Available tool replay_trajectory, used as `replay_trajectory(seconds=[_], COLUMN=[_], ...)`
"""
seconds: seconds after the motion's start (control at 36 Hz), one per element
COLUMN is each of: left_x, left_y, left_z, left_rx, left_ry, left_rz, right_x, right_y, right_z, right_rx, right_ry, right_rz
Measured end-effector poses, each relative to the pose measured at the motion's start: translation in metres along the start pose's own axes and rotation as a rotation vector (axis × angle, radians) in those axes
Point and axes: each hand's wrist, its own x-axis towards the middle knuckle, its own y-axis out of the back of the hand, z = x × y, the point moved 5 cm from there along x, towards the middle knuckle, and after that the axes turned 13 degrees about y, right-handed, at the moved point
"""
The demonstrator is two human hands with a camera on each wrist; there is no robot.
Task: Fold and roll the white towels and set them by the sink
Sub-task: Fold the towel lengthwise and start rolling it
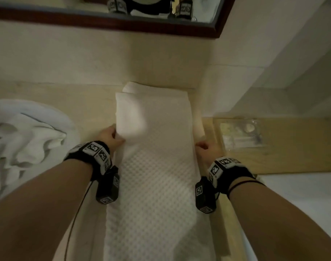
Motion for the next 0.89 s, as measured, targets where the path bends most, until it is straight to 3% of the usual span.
replay_trajectory(seconds=[0.14,0.25,0.36,0.61,0.69,0.89], left_x=[-0.016,-0.03,-0.043,-0.05,-0.053,-0.045], left_y=[-0.002,-0.014,-0.021,-0.026,-0.025,-0.028], left_z=[-0.01,-0.024,-0.034,-0.041,-0.039,-0.047], left_rx=[0.1,0.083,0.143,0.168,0.105,0.175], left_ry=[0.03,0.053,0.075,0.071,0.127,0.131], left_rz=[0.07,0.015,0.025,0.061,0.072,0.127], right_x=[-0.019,-0.037,-0.052,-0.073,-0.077,-0.079], right_y=[0.0,-0.004,-0.014,-0.018,-0.019,-0.011], right_z=[0.001,0.004,0.008,0.015,0.014,0.024], right_rx=[-0.105,-0.09,-0.163,-0.191,-0.225,-0.179], right_ry=[0.013,0.027,0.057,-0.005,-0.025,-0.059], right_rz=[-0.111,-0.071,-0.143,-0.274,-0.315,-0.251])
